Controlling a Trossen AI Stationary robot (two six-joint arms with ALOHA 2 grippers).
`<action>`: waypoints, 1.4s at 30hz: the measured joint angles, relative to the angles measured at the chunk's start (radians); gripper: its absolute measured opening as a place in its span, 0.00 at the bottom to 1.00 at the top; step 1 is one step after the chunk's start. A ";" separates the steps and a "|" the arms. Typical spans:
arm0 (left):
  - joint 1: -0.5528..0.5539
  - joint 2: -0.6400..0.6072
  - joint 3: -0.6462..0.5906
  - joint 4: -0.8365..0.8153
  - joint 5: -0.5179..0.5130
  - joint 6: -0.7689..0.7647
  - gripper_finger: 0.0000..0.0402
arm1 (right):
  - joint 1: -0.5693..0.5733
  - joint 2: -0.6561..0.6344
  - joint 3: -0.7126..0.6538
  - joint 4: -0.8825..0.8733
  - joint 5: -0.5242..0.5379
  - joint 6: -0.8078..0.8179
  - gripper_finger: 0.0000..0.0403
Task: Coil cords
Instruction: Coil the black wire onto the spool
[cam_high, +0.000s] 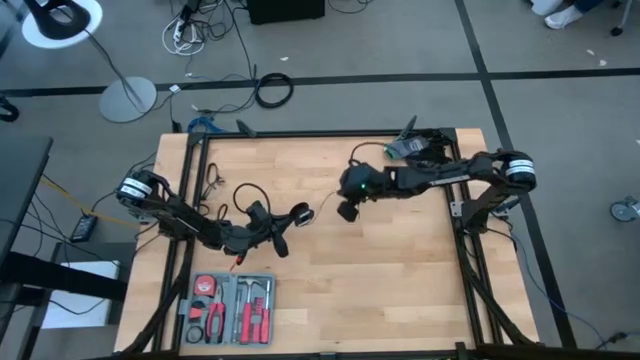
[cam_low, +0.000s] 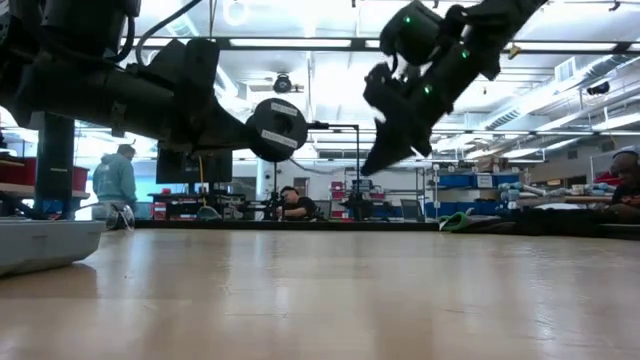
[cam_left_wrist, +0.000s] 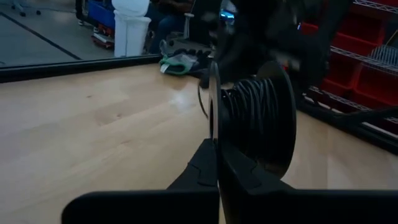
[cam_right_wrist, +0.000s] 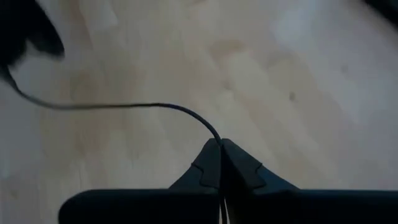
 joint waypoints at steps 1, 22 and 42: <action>0.000 0.000 0.000 -0.002 0.002 -0.001 0.00 | -0.006 -0.007 0.016 -0.016 -0.001 0.001 0.00; 0.009 0.000 0.006 -0.092 -0.050 -0.030 0.00 | 0.065 0.024 0.311 -0.064 0.039 -0.066 0.00; 0.033 0.000 0.087 -0.186 -0.174 -0.055 0.00 | 0.174 0.226 0.312 0.267 -0.034 -0.162 0.00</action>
